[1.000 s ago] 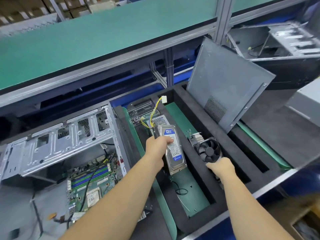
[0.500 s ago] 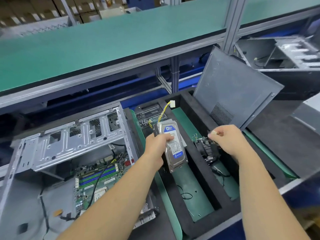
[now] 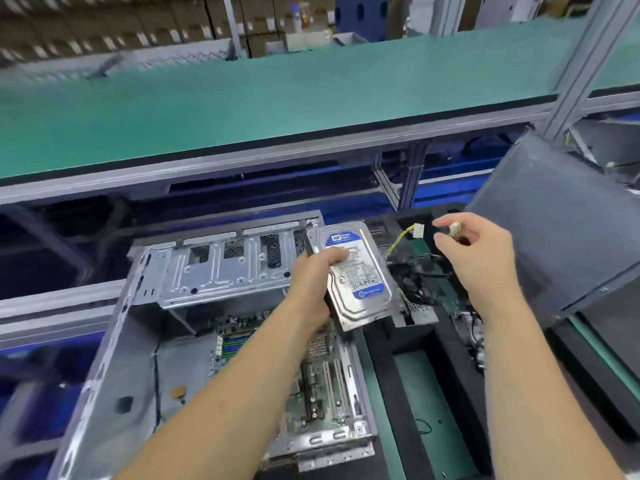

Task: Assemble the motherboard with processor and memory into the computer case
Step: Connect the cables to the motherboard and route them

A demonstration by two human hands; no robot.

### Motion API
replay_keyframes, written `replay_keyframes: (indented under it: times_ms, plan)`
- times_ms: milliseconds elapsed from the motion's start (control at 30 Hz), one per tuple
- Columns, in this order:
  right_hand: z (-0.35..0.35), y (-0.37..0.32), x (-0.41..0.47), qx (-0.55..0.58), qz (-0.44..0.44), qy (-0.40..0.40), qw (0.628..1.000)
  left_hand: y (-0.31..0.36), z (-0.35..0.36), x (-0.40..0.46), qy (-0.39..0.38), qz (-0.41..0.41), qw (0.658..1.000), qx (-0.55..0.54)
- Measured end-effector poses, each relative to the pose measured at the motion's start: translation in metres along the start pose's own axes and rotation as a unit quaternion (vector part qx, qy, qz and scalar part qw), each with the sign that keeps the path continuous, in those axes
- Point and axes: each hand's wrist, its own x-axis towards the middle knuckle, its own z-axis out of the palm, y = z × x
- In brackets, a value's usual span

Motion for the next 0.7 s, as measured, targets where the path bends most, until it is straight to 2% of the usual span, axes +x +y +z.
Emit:
replay_keyframes:
  times_ms: [100,267,333,400,533,600,700]
  plan:
    - [0.018,0.013,0.004,-0.03,0.035,-0.014,0.999,0.009,-0.024,0.0,0.014,0.015,1.0,-0.014]
    - [0.03,0.056,-0.001,-0.142,0.13,0.008,0.981,0.014,-0.052,-0.001,0.031,0.013,0.998,-0.046]
    - [0.031,0.067,-0.008,-0.186,0.137,0.0,0.973,0.012,-0.055,-0.001,0.033,0.011,0.998,-0.049]
    - [0.032,0.073,-0.015,-0.211,0.127,-0.025,0.969,0.008,-0.053,-0.001,0.022,0.004,0.998,-0.05]
    - [0.037,0.074,-0.026,-0.167,0.135,-0.082,0.973,0.0,-0.044,-0.002,0.007,-0.005,0.999,-0.053]
    - [0.038,0.076,-0.032,-0.154,0.138,-0.135,0.969,-0.003,-0.041,-0.001,0.007,-0.008,0.999,-0.053]
    - [0.039,0.088,-0.041,-0.218,0.123,-0.193,0.949,-0.003,-0.038,0.002,0.013,-0.005,0.999,-0.051]
